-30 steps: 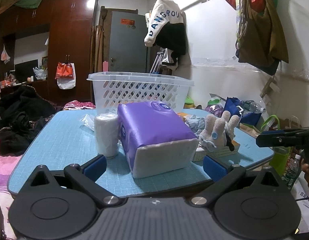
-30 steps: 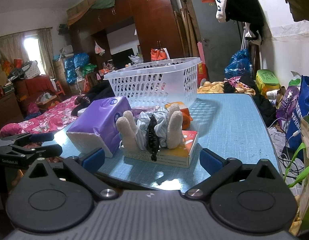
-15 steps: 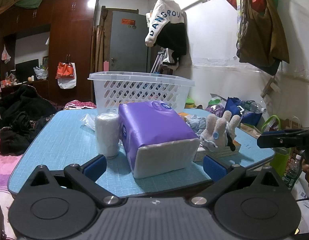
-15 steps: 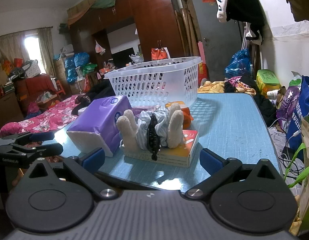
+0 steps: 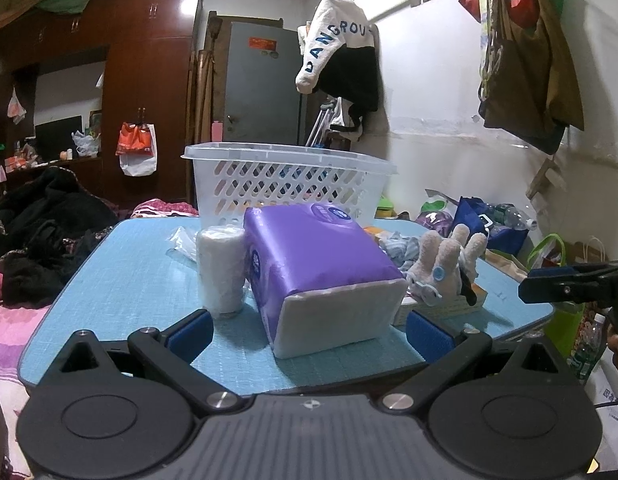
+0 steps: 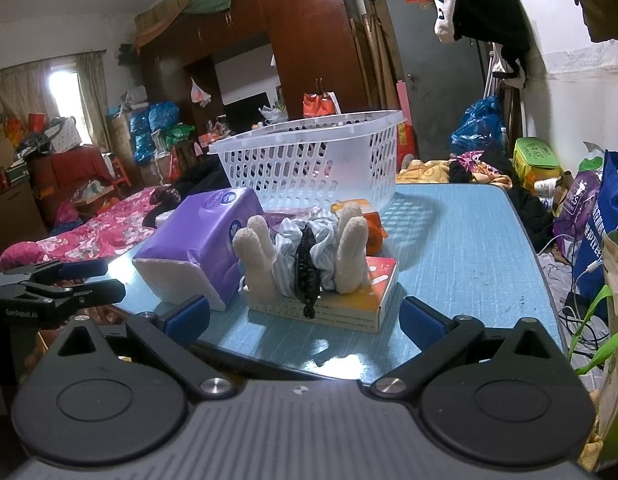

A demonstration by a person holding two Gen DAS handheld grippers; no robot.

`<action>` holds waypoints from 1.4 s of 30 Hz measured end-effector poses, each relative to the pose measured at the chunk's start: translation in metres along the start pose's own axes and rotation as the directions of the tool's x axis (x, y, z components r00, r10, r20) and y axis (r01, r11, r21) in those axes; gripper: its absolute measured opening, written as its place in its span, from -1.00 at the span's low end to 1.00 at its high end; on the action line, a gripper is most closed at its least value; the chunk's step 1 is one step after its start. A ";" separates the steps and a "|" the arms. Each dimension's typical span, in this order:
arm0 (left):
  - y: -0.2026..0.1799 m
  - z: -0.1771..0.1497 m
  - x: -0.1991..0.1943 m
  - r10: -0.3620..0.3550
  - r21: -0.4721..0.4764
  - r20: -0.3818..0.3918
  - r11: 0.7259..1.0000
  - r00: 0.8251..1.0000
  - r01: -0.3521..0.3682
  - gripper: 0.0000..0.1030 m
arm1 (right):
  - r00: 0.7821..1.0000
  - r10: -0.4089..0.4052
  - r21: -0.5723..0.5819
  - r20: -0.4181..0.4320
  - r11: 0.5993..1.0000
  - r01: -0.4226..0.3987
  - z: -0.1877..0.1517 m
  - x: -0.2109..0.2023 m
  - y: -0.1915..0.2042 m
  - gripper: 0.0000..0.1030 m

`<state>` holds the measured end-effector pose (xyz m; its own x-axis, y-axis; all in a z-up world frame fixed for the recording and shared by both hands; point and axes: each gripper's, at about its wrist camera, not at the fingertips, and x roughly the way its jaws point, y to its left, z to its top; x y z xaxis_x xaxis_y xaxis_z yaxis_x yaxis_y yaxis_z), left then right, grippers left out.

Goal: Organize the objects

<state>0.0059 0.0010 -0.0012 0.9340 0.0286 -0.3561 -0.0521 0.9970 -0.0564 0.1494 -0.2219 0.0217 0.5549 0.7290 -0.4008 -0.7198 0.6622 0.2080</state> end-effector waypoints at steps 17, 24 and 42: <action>0.000 0.001 0.001 0.005 -0.008 -0.002 1.000 1.000 -0.005 1.00 | 1.000 -0.002 0.001 -0.003 1.000 0.002 -0.001 0.002 -0.001 1.00; 0.000 0.001 0.002 0.007 -0.011 -0.003 1.000 1.000 -0.007 1.00 | 1.000 -0.002 0.003 -0.004 1.000 0.002 -0.001 0.002 -0.001 1.00; 0.000 -0.001 0.004 0.003 -0.004 -0.007 1.000 1.000 -0.003 1.00 | 0.999 -0.005 -0.009 0.033 1.000 0.005 -0.003 0.000 -0.001 1.00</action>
<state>0.0090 0.0015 -0.0033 0.9313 0.0311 -0.3629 -0.0564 0.9967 -0.0592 0.1491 -0.2231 0.0189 0.5715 0.7313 -0.3722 -0.7210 0.6641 0.1977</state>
